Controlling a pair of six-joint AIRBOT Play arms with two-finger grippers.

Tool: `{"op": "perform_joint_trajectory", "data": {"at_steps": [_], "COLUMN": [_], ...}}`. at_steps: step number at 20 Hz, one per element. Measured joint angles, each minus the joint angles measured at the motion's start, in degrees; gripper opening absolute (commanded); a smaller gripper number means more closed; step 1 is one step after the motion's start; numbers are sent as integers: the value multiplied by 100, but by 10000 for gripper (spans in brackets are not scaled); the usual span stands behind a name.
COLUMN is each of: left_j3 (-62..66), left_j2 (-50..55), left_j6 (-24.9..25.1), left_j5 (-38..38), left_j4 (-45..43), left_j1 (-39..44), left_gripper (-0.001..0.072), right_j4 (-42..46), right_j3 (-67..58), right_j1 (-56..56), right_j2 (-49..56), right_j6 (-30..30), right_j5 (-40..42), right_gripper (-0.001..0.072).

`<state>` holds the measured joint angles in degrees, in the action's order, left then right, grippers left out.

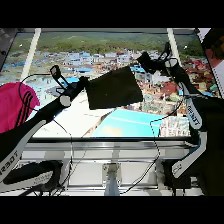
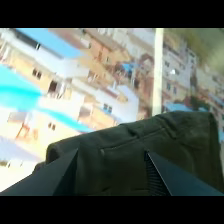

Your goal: Fold the clothes and pants, and hang the long-sleeved shirts on hangers.

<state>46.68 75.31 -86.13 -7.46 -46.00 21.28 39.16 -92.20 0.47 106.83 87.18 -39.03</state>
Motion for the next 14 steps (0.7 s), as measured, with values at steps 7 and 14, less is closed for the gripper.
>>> {"op": "perform_joint_trajectory", "data": {"at_steps": [7, 14], "left_j3": [0, 0], "left_j2": [-1790, -3071], "left_j6": [149, 168], "left_j5": [1379, 2116], "left_j4": [-1071, -1508], "left_j1": [-107, -138], "left_gripper": [471, 471], "right_j4": [365, 422], "right_j3": [-129, -413], "right_j1": [-1163, -1180], "right_j2": [166, 656], "right_j6": [-638, -1104], "right_j5": [-3526, -4542], "right_gripper": [608, 608]}}
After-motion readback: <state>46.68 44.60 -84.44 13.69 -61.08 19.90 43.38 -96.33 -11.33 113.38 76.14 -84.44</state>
